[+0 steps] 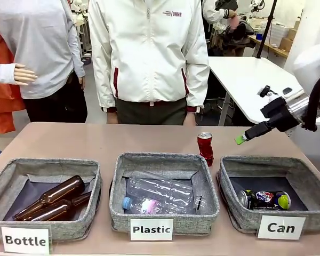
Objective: Sort the can waste into the basket.
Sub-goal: Pick up the can waste from the table and place it in the right Fabric basket.
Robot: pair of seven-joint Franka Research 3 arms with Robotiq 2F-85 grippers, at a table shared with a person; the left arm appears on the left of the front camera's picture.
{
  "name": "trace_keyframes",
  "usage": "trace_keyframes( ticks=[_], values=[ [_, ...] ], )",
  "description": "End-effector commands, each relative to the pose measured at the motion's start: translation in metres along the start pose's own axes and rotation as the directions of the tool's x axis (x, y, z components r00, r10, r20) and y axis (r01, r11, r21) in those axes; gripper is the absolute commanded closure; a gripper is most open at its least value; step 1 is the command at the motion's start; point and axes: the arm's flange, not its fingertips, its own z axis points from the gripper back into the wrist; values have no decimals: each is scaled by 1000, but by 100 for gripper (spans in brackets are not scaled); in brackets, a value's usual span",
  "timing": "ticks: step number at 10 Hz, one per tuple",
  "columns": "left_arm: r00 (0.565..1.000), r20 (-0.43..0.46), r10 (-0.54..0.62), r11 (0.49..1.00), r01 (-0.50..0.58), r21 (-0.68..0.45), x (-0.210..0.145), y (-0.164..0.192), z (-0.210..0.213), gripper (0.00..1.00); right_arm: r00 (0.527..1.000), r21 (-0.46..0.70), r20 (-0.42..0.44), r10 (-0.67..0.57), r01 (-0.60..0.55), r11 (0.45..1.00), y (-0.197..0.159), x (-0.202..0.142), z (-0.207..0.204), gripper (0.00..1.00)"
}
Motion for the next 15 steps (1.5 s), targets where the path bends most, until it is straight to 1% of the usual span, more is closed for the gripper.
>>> trace_keyframes(
  ticks=[1, 2, 3, 4, 5, 6, 7, 8, 9, 10, 12, 13, 14, 15],
  values=[
    [1000, -2, 6, 1000, -6, 10, -2, -4, 0, 0, 965, 192, 56, 257, -263, 946, -29, 12, -8, 0],
    [1000, -2, 6, 1000, -6, 10, -2, -4, 0, 0, 892, 224, 107, 440, -452, 863, -38, 17, -13, 0],
    [1000, -2, 6, 1000, -6, 10, -2, -4, 0, 0, 870, 243, 110, 480, -492, 836, -42, 17, -18, 0],
    [1000, -2, 6, 1000, -6, 10, -2, -4, 0, 0, 840, 324, 162, 517, -541, 777, -50, 16, -24, 0],
    [1000, -2, 6, 1000, -6, 10, -2, -4, 0, 0, 811, 320, 197, 551, -584, 746, -58, 17, -30, 0],
    [1000, -2, 6, 1000, -6, 10, -2, -4, 0, 0, 728, 227, 246, 640, -685, 692, -63, 17, -39, 0],
    [1000, -2, 6, 1000, -6, 10, -2, -4, 0, 0, 690, 214, 246, 681, -723, 657, -67, 17, -47, 0],
    [1000, -2, 6, 1000, -6, 10, -2, -4, 0, 0, 701, 243, 261, 664, -714, 657, -73, 18, -54, 0],
    [1000, -2, 6, 1000, -6, 10, -2, -4, 0, 0, 720, 204, 262, 643, -693, 692, -78, 21, -58, 0],
    [1000, -2, 6, 1000, -6, 10, -2, -4, 0, 0, 735, 179, 280, 617, -672, 719, -80, 25, -62, 0],
    [1000, -2, 6, 1000, -6, 10, -2, -4, 0, 0, 778, 150, 295, 555, -612, 777, -88, 35, -71, 0],
    [1000, -2, 6, 1000, -6, 10, -2, -4, 0, 0, 785, 139, 278, 554, -603, 785, -91, 38, -76, 0],
    [1000, -2, 6, 1000, -6, 10, -2, -4, 0, 0, 805, 143, 249, 538, -580, 802, -96, 41, -83, 0],
    [1000, -2, 6, 1000, -6, 10, -2, -4, 0, 0, 806, 171, 263, 531, -580, 796, -101, 43, -90, 0]
  ],
)
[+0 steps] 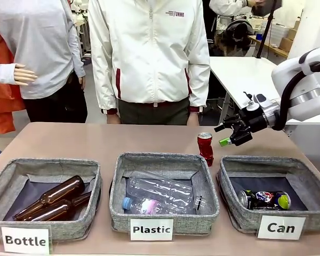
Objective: Sort the can waste into the basket.
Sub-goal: Pick up the can waste from the table and place it in the right Fabric basket.
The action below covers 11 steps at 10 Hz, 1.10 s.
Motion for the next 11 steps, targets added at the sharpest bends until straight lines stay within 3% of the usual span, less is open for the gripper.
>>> trace_keyframes(
  ticks=[1, 6, 11],
  values=[
    [1000, -2, 6, 1000, -6, 10, -2, -4, 0, 0, 999, 8, -6, -39, 39, 999, -16, 1, -14, 0],
    [1000, -2, 6, 1000, -6, 10, -2, -4, 0, 0, 991, 64, -111, -78, 85, 994, -20, 0, -36, 0],
    [1000, -2, 6, 1000, -6, 10, -2, -4, 0, 0, 988, 101, -137, -67, 81, 992, -15, 2, -45, 0]
  ],
)
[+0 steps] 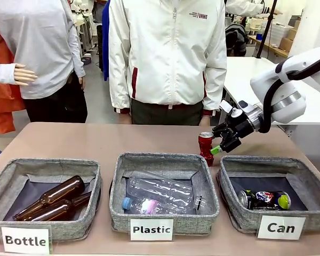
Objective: Sort the can waste into the basket.
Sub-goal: Pick up the can waste from the table and place it in the right Fabric basket.
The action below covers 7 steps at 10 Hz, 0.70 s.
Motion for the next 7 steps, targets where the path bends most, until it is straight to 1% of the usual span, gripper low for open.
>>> trace_keyframes(
  ticks=[1, 4, 7],
  values=[
    [1000, -2, 6, 1000, -6, 10, -2, -4, 0, 0, 1000, 7, -21, -21, 21, 1000, -5, 6, 0, 0],
    [1000, -2, 6, 1000, -6, 10, -2, -4, 0, 0, 1000, 29, -14, -8, 8, 1000, -2, 11, -3, 0],
    [1000, -2, 6, 1000, -6, 10, -2, -4, 0, 0, 999, 56, 8, -35, 34, 998, -5, 8, -10, 0]
  ],
)
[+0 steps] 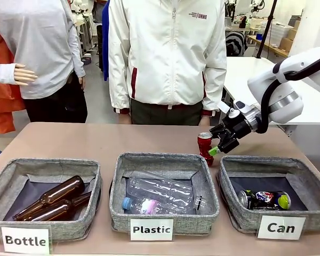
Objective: Sort the can waste into the basket.
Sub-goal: Pick up the can waste from the table and place it in the right Fabric basket.
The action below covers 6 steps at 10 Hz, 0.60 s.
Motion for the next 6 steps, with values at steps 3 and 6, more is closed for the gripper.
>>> trace_keyframes(
  ticks=[3, 6],
  values=[
    [1000, -2, 6, 1000, -6, 10, -2, -4, 0, 0, 998, 62, 18, -56, 54, 997, -8, 5, 0, 0],
    [1000, -2, 6, 1000, -6, 10, -2, -4, 0, 0, 998, 89, 27, -64, 61, 994, -9, 7, -1, 100]
  ],
)
